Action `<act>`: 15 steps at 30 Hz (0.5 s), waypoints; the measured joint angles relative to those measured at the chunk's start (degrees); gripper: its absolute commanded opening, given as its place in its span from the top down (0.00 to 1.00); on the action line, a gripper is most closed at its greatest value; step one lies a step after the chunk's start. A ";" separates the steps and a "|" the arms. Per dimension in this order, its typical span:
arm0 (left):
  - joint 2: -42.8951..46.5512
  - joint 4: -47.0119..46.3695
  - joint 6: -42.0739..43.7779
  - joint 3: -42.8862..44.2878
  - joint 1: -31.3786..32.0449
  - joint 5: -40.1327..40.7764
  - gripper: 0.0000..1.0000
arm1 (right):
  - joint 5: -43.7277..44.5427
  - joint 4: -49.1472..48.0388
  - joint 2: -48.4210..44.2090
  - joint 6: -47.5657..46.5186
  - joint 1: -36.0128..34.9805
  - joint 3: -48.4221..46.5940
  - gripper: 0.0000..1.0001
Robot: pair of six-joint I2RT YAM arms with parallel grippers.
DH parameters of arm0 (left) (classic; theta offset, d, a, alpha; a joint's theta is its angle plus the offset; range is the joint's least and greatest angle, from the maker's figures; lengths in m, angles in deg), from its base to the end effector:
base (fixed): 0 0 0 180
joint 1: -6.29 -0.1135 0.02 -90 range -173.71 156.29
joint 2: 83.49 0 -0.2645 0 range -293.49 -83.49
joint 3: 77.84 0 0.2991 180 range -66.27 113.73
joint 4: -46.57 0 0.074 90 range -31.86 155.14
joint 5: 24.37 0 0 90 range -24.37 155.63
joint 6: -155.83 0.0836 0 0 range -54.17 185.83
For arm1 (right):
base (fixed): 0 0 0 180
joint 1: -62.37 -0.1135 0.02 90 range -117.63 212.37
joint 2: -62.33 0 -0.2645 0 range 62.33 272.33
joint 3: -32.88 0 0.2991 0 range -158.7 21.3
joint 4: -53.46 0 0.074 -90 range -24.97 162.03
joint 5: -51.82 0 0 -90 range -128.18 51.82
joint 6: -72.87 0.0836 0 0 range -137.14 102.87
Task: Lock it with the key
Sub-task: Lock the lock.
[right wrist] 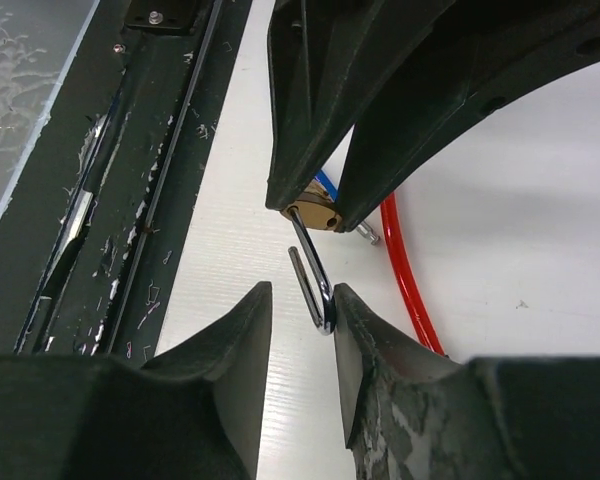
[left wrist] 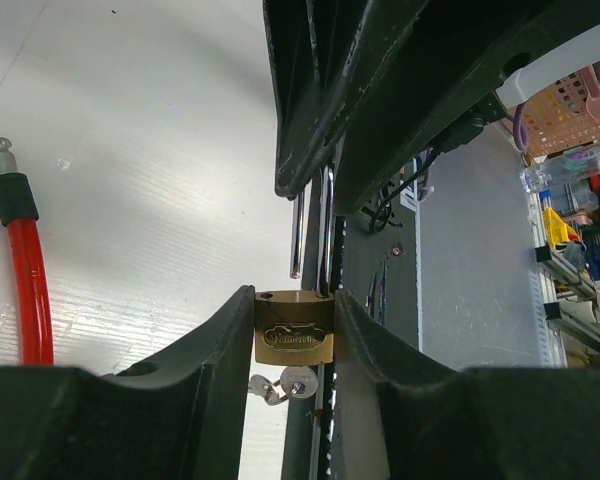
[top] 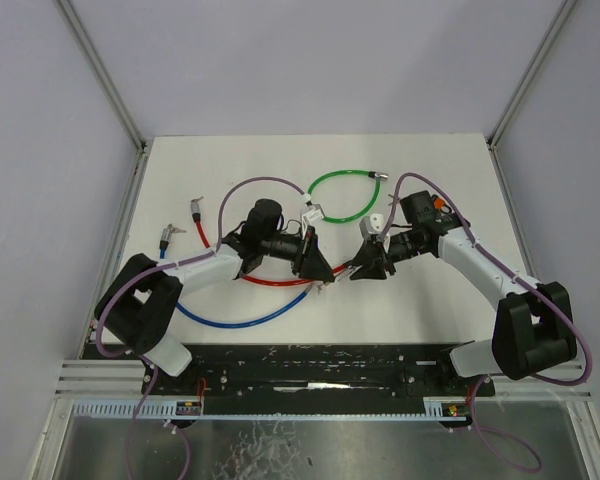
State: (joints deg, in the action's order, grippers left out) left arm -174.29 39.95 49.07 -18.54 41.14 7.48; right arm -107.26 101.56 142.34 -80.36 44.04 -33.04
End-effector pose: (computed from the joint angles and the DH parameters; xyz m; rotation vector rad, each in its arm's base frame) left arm 0.2761 -0.2788 0.1720 1.0211 1.8734 -1.5653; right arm 0.2722 0.1725 0.2093 -1.5873 1.3107 1.0991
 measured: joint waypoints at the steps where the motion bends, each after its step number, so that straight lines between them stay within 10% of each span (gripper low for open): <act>1: 0.00 0.00 0.04 0.09 0.00 0.00 1.00 | 0.00 0.22 0.00 -0.13 -0.09 -0.11 0.68; 10: 0.00 0.17 0.39 0.13 0.26 -0.85 0.97 | 0.11 1.42 0.63 -1.36 -0.44 -1.07 1.00; 15: 0.07 0.00 0.76 0.13 0.31 -1.33 0.65 | 0.68 3.54 0.94 -1.66 -0.70 -2.27 1.00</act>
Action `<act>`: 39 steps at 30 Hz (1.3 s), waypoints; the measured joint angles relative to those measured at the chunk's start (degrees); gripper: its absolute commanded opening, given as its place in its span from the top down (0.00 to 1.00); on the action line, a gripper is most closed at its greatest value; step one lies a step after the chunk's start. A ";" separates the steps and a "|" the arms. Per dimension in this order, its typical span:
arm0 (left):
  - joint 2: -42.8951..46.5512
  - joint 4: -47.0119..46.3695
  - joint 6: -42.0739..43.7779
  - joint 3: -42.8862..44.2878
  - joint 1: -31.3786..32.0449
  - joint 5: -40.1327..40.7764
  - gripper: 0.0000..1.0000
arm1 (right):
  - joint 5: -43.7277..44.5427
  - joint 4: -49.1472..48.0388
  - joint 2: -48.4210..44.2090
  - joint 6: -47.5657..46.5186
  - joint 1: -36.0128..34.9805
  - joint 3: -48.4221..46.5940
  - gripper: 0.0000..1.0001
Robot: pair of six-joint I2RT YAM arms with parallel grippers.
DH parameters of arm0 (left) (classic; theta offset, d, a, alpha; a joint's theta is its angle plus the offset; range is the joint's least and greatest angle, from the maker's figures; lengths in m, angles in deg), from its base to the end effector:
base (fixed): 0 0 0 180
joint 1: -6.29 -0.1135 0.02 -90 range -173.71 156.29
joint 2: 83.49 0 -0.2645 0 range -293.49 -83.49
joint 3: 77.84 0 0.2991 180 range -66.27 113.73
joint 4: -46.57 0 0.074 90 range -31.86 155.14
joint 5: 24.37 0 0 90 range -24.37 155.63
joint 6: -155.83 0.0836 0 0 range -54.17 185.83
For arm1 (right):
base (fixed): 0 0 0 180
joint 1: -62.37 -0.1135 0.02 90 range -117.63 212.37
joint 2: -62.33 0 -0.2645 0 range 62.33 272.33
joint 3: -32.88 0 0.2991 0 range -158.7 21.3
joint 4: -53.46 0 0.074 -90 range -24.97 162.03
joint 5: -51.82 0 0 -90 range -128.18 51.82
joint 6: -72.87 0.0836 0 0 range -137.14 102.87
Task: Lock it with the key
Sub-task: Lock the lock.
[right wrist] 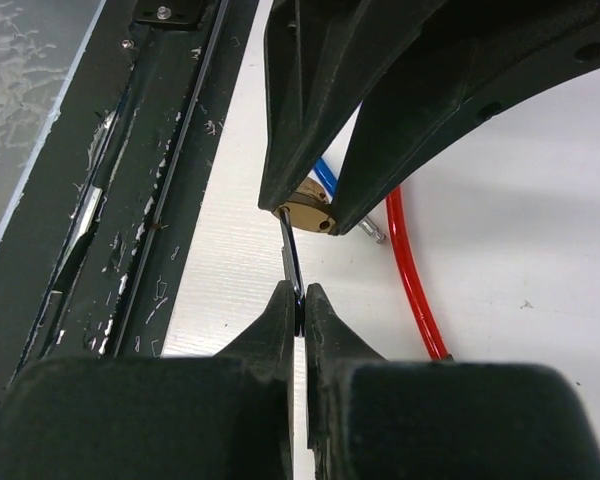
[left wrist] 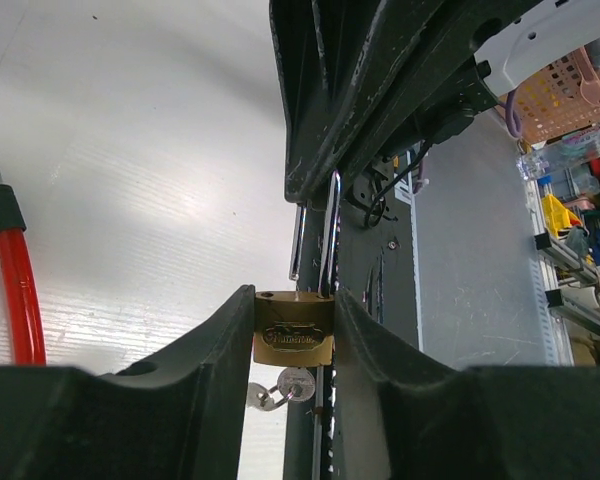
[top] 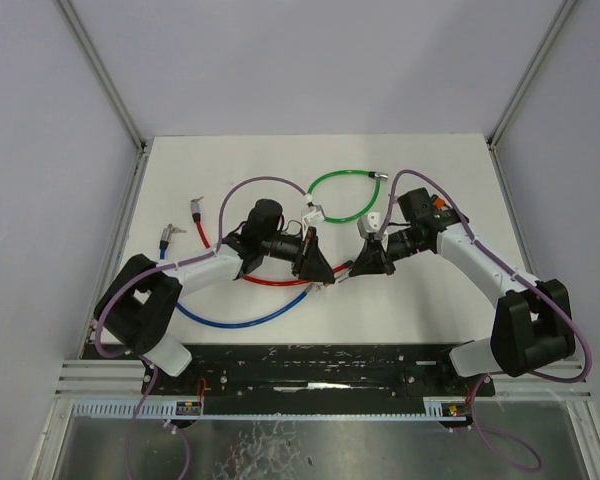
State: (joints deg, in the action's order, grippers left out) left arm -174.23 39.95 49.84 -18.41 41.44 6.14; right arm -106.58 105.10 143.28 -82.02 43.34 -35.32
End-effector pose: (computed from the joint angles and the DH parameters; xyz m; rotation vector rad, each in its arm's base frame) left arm 0.2731 -0.2804 0.1739 1.0541 1.8486 -1.5828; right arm 0.2728 0.1763 0.2142 -1.6117 1.3173 1.1054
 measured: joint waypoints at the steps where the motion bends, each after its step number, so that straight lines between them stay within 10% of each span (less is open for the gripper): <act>1: 0.11 -0.13 0.00 0.00 0.04 0.00 0.57 | 0.13 0.44 0.00 0.00 -0.04 -0.31 1.00; 5: 1.55 -0.76 0.07 -0.59 0.04 1.16 0.40 | 0.11 2.23 0.00 0.07 -0.20 -2.16 1.00; 16: 13.97 -2.80 2.34 -6.45 0.04 12.70 0.38 | 0.28 7.69 0.00 0.52 -0.22 -7.02 1.00; 24: 27.39 -24.59 5.09 -23.19 0.07 21.73 0.16 | 0.22 10.51 0.00 1.11 -0.22 -9.01 1.00; 33: 24.55 -45.57 11.41 -32.72 6.10 25.33 0.20 | -0.15 10.93 -0.04 2.01 -0.24 -9.11 1.00; 39: 20.59 -47.63 18.51 -32.15 11.04 29.88 0.39 | -0.26 10.93 -0.72 2.01 -0.26 -9.11 1.00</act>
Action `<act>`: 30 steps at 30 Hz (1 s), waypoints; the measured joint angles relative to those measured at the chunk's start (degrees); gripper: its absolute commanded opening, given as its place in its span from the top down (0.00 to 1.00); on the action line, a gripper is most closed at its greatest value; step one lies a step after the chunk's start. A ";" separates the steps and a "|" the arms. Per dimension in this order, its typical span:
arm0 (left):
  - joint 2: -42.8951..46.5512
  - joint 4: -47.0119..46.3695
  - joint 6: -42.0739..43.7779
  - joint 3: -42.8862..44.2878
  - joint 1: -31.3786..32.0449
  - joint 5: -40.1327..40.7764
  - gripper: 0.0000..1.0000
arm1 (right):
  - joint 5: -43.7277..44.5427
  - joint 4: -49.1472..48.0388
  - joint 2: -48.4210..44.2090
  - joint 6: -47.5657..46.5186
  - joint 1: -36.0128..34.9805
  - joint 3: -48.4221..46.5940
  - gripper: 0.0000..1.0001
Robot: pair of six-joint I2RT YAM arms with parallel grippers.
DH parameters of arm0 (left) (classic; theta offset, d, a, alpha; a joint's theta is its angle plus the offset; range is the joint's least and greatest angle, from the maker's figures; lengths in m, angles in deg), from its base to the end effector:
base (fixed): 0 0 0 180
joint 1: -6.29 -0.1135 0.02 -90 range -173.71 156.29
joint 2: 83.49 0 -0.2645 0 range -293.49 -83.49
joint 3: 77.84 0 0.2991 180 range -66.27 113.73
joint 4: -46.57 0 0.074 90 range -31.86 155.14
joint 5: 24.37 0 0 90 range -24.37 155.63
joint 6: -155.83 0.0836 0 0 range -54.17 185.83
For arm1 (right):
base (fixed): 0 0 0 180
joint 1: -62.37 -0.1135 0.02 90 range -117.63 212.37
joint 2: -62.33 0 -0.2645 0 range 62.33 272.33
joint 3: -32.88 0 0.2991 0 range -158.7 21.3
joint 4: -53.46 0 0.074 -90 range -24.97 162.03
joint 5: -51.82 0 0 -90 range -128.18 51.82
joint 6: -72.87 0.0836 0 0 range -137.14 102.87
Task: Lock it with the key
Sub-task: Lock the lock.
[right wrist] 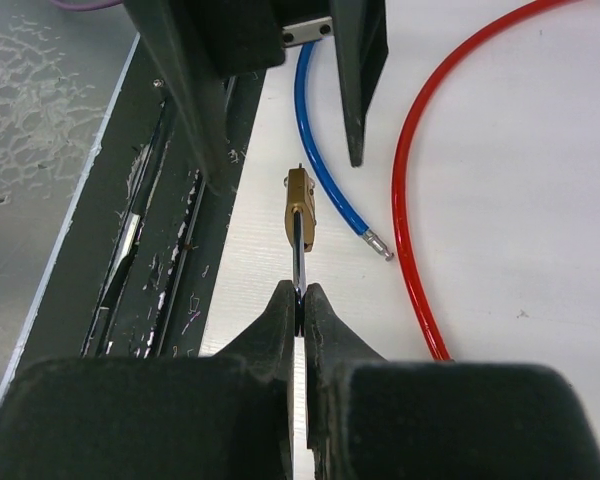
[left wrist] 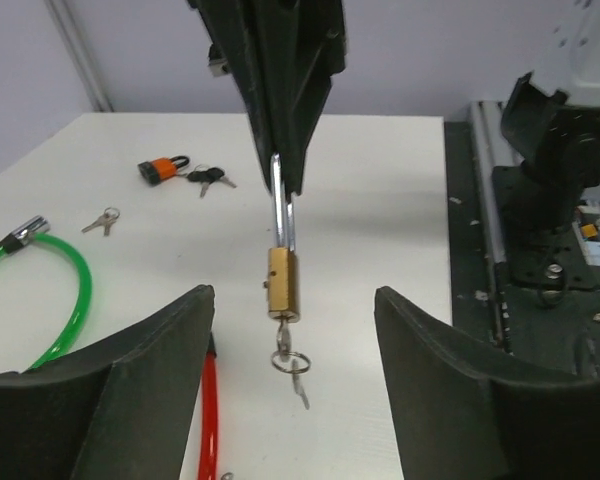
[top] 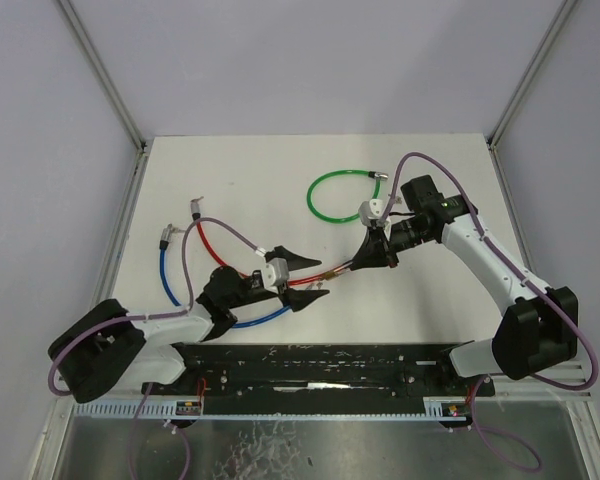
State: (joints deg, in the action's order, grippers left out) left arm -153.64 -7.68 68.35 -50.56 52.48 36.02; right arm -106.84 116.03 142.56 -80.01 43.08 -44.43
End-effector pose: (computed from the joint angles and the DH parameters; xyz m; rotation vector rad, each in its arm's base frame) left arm 0.1732 -0.2402 0.1877 0.9893 1.0893 -0.9796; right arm 0.2736 0.1783 0.2639 -1.5941 1.3604 1.1473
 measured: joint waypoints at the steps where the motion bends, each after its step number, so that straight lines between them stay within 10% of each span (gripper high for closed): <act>1: -0.92 0.11 0.46 0.39 0.17 0.52 0.42 | 0.00 0.00 -0.13 0.00 0.00 0.00 1.00; 13: -7.61 0.42 1.25 4.31 0.70 2.82 0.71 | 0.00 -0.17 -0.48 0.00 0.00 0.00 1.00; 26: -7.74 5.07 1.44 5.99 0.70 1.01 0.71 | 0.02 -0.26 -0.76 0.00 0.00 0.00 1.00; 30: -8.13 6.12 1.46 6.80 0.70 0.22 0.88 | 0.02 -0.28 -0.79 0.00 0.00 0.00 1.00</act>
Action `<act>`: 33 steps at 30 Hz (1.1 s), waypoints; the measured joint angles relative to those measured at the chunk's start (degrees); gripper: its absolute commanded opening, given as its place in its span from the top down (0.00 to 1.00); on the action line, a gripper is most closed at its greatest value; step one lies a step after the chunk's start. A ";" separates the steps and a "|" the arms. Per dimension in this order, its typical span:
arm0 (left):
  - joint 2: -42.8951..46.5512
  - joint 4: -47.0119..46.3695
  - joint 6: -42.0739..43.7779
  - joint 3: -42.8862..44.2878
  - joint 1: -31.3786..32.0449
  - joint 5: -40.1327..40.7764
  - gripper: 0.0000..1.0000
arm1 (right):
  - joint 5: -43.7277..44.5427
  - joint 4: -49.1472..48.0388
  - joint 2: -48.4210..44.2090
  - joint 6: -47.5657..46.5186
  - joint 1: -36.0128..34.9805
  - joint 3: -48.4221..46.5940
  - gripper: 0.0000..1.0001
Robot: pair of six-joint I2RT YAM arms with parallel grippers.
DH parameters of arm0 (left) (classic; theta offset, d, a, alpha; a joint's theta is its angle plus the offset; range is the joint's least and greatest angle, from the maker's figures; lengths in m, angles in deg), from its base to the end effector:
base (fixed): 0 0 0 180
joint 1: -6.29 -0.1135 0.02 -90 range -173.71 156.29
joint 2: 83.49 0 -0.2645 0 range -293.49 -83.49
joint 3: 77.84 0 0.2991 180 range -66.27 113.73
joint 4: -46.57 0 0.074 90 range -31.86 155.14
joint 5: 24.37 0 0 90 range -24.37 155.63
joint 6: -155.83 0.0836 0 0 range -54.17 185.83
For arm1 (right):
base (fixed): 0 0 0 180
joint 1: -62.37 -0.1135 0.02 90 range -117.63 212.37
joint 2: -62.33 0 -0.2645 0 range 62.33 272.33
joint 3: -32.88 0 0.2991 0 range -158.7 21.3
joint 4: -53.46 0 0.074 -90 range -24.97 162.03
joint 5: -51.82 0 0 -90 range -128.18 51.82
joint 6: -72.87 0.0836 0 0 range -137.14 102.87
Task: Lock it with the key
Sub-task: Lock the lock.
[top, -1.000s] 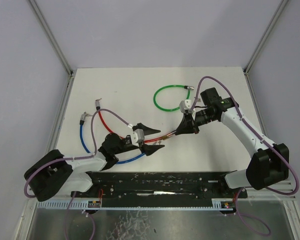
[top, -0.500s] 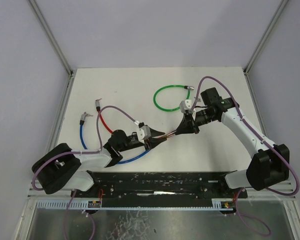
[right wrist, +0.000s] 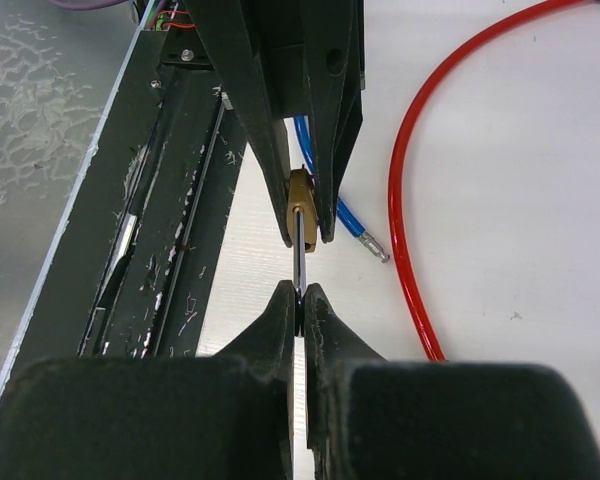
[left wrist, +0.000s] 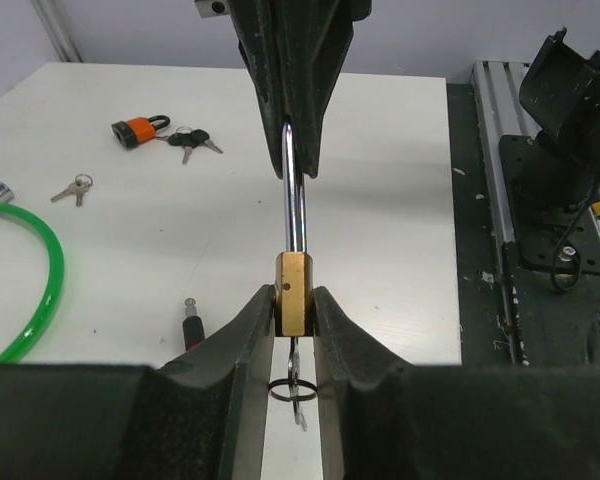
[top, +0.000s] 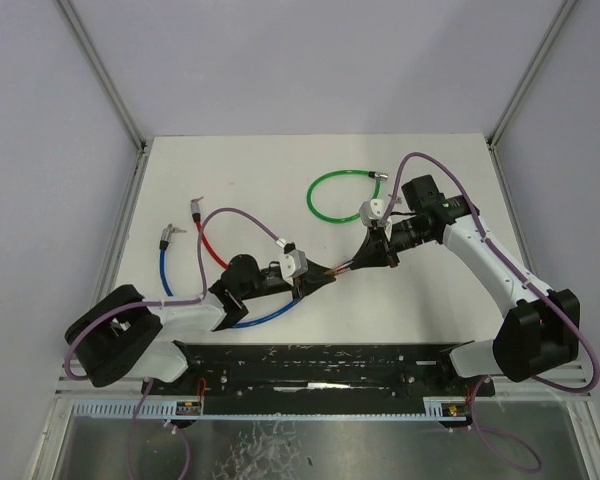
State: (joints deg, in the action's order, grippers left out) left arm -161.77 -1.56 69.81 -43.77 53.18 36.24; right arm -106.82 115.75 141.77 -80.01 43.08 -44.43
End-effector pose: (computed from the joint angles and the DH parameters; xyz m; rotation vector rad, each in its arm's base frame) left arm 0.1936 -0.2669 0.1740 1.0478 1.2002 -0.9752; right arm 0.2721 0.1777 0.2682 -1.5964 1.3446 1.1336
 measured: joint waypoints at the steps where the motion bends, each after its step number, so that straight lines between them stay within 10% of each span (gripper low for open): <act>1: -0.04 0.20 -0.02 0.13 0.00 -0.22 0.92 | 0.00 0.00 0.00 0.00 0.00 0.00 1.00; 33: -0.72 7.06 -9.94 1.75 -5.09 -10.78 1.00 | 1.01 -9.53 1.88 5.33 -5.60 3.63 1.00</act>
State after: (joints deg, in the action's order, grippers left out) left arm -162.49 5.50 59.87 -42.02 48.09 25.47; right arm -105.82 106.22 143.65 -74.67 37.48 -40.80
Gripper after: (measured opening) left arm 0.142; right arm 0.028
